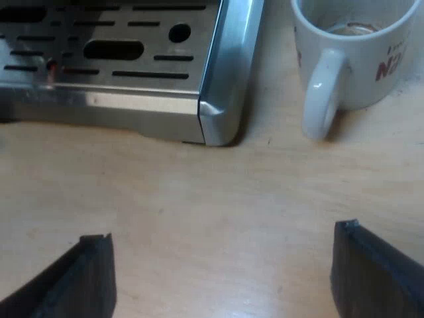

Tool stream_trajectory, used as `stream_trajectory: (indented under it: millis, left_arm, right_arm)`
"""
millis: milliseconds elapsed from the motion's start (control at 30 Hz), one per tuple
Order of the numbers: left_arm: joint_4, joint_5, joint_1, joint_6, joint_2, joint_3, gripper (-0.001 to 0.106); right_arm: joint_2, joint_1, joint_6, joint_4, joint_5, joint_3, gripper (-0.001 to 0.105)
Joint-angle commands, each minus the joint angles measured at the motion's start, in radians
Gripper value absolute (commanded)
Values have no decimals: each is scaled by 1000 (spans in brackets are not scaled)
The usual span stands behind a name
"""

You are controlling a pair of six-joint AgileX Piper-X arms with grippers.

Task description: Place mug into machine

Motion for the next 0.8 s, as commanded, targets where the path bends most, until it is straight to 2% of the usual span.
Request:
stream_trajectory:
  millis: [33,233,367,500,800]
  left_arm:
    - [-14,10,-3,-5,-2,-8,63]
    - [-14,12,-3,-5,-2,-8,63]
    - [-14,12,-3,-5,-2,-8,63]
    - [-14,12,-3,-5,-2,-8,63]
    - [-14,12,-3,-5,-2,-8,63]
  right_arm:
    - [15,1,29,-43,-1,13,68]
    - [72,1,121,-129,44,52,68]
    - [118,1,157,-162,73,59,68]
    - [163,1,161,-202,75,59,68]
    - [278,1,157,-311,163,59,68]
